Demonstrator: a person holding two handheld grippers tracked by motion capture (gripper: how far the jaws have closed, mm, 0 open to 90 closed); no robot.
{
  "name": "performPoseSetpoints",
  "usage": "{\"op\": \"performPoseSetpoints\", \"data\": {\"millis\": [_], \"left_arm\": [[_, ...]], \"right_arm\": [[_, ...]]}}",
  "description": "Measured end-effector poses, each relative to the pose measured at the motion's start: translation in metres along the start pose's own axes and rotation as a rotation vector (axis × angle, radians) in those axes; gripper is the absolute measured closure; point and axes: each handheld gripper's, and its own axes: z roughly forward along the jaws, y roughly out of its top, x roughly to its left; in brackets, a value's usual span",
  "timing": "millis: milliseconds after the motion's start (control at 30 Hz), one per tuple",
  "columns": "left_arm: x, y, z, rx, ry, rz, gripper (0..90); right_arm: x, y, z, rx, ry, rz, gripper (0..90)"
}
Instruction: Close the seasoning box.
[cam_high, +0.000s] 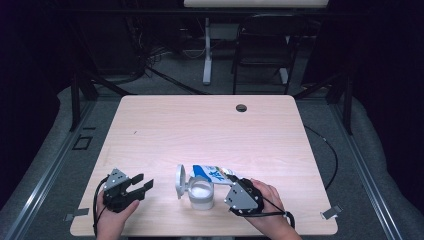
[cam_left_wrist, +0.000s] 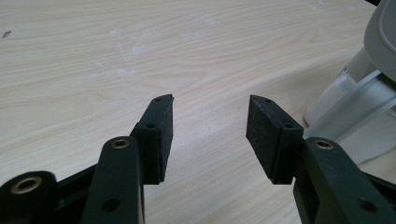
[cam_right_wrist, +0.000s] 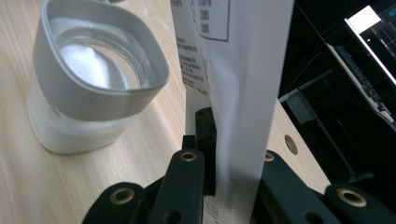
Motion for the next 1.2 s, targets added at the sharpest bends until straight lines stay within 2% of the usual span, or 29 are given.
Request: {"op": "performPoseSetpoints", "data": {"millis": [233, 500, 800, 1200], "left_arm": [[0.0004, 0.0001, -0.0004, 0.001, 0.000, 0.000, 51.6], [0.0000, 0.0001, 0.0001, 0.000, 0.001, 0.001, 51.6], [0.0002, 0.0002, -0.0004, 0.001, 0.001, 0.004, 51.6], [0.0002, 0.0002, -0.0003, 0.001, 0.001, 0.005, 51.6]], "right_arm": [[-0.0011, 0.0015, 0.0007, -0.034, 0.031, 0.067, 87.2], [-0.0034, -0.0019, -0.0013, -0.066, 0.042, 0.144, 87.3], [0.0016, -0.0056, 0.0000, -0.063, 0.052, 0.156, 87.3], [-0.0046, -0.0043, 0.0007, -0.058, 0.034, 0.164, 87.4]]}}
